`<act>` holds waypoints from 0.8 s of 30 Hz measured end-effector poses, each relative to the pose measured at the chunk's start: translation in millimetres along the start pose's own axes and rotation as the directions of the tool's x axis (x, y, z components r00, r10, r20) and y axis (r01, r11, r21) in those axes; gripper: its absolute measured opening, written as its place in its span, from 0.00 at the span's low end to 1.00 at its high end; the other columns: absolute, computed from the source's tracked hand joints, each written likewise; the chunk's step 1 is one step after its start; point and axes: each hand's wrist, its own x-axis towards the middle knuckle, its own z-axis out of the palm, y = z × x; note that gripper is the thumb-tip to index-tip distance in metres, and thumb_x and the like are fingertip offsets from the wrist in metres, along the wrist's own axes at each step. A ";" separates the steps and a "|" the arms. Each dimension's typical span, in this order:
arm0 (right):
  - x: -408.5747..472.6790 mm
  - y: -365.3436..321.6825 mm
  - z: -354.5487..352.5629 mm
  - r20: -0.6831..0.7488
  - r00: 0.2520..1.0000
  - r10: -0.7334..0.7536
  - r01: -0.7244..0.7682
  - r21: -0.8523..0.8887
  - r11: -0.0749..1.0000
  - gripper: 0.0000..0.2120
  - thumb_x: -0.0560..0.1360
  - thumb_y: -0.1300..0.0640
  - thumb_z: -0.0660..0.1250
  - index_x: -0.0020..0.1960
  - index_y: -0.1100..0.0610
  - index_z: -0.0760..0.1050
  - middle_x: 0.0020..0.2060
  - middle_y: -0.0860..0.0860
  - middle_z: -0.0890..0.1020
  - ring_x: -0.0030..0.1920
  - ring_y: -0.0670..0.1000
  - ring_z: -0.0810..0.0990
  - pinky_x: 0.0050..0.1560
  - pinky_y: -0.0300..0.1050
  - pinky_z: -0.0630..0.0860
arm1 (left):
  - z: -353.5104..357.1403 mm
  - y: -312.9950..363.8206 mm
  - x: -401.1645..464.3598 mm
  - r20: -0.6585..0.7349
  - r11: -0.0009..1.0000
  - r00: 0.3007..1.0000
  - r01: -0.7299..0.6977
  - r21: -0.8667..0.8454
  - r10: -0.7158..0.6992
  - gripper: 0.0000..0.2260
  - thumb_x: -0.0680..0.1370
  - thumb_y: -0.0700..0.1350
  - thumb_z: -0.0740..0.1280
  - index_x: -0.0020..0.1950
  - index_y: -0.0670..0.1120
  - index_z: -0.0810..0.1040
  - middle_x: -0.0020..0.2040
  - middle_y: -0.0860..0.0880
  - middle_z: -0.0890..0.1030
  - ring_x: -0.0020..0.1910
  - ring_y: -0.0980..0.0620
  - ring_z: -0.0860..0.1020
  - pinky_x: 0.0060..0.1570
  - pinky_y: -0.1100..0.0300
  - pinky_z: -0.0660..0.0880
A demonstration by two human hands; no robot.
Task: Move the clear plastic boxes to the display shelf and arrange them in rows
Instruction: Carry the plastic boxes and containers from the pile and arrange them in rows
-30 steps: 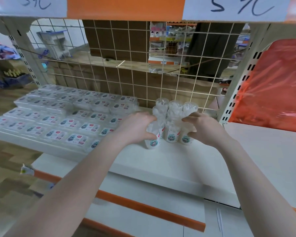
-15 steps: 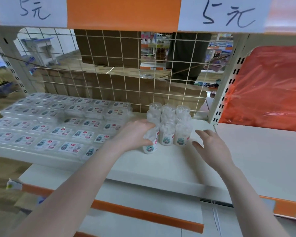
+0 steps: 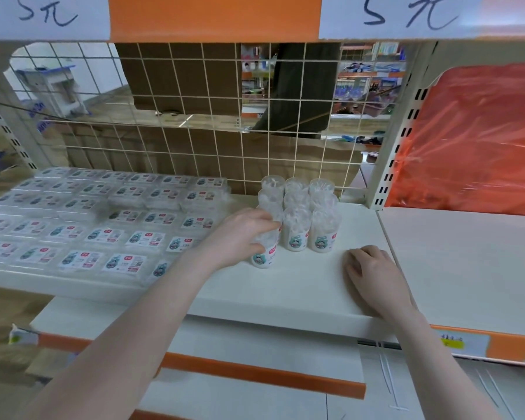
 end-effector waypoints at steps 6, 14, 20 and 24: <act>-0.3 0.2 1.3 -0.008 1.000 -0.003 0.003 0.004 1.000 0.14 0.77 0.56 0.61 0.61 0.60 0.75 0.57 0.57 0.76 0.58 0.59 0.71 0.57 0.49 0.68 | 1.8 1.1 -2.1 -0.031 1.000 0.999 -0.008 0.019 0.009 0.24 0.76 0.43 0.67 0.72 0.53 0.68 0.69 0.52 0.70 0.66 0.51 0.66 0.64 0.57 0.64; -1.2 -0.9 2.6 -0.035 0.999 -0.014 0.013 -0.017 1.000 0.14 0.78 0.55 0.60 0.61 0.60 0.74 0.58 0.56 0.75 0.59 0.58 0.71 0.56 0.48 0.68 | 1.9 9.0 -3.1 -0.104 0.987 0.991 0.092 0.133 -0.079 0.20 0.77 0.48 0.64 0.69 0.53 0.69 0.64 0.53 0.72 0.63 0.50 0.68 0.55 0.53 0.71; -3.3 -0.9 2.8 -0.045 0.999 -0.019 0.016 -0.050 0.999 0.15 0.79 0.54 0.58 0.62 0.58 0.74 0.59 0.55 0.75 0.59 0.57 0.71 0.56 0.47 0.69 | 4.4 12.8 0.1 -0.118 0.987 0.989 0.101 0.128 -0.086 0.19 0.77 0.50 0.65 0.68 0.50 0.71 0.62 0.50 0.73 0.61 0.49 0.69 0.55 0.53 0.71; -13.1 -0.3 -0.9 -0.104 0.993 0.050 -0.049 0.011 0.999 0.14 0.77 0.58 0.62 0.61 0.61 0.75 0.56 0.58 0.77 0.57 0.60 0.73 0.53 0.49 0.69 | 7.4 12.1 -1.7 -0.132 0.986 0.987 0.104 0.129 -0.087 0.19 0.77 0.50 0.64 0.67 0.49 0.71 0.62 0.50 0.72 0.61 0.48 0.69 0.56 0.54 0.69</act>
